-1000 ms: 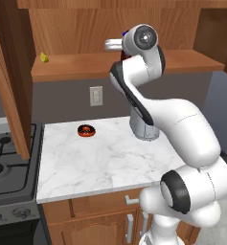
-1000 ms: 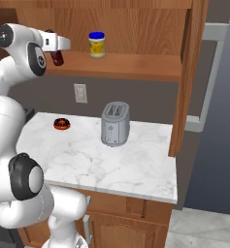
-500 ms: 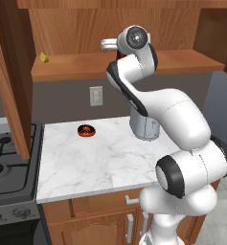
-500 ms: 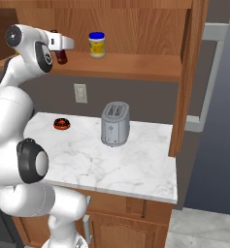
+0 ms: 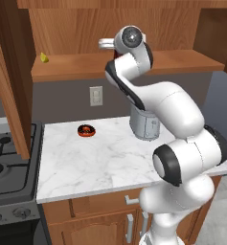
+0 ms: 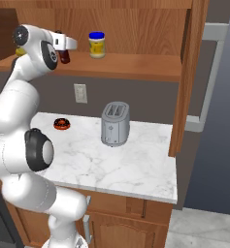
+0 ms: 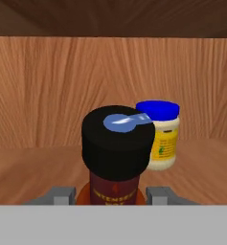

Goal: Pick the condiment bottle and mayonnaise from the counter and place them in the cabinet.

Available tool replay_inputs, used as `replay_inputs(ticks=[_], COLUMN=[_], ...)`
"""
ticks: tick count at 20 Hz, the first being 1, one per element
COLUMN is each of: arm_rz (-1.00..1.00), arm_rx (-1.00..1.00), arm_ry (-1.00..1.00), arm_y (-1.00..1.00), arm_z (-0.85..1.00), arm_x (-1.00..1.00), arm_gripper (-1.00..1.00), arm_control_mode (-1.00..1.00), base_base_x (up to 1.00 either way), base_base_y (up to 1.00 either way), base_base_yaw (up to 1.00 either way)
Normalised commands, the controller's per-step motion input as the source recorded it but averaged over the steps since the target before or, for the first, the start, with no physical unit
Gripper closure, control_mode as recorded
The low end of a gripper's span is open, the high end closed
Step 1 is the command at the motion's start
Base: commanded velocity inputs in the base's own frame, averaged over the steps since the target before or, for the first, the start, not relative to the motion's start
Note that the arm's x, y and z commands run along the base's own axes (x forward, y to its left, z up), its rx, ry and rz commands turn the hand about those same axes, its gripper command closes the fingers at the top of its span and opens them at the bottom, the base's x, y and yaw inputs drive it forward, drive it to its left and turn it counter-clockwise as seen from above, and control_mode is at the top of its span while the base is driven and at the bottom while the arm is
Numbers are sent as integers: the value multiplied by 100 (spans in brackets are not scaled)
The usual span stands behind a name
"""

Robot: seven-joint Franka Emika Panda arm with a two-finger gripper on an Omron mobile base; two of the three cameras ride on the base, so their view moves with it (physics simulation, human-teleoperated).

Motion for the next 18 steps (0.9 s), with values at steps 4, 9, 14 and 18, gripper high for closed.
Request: replay_inputs(ticks=[4,9,14,18], arm_rz=[0,0,0,0], arm_rx=[3,2,2,1], arm_ry=[3,2,0,0], arm_y=[0,0,0,0], arm_z=[-10,-10,-6,-3], arm_x=[14,10,10,11], arm_gripper=[100,100,100,100], arm_control_mode=[-100,-100,-100,-100], base_base_x=[0,0,0,0], base_base_y=[0,0,0,0], base_base_yaw=[0,0,0,0])
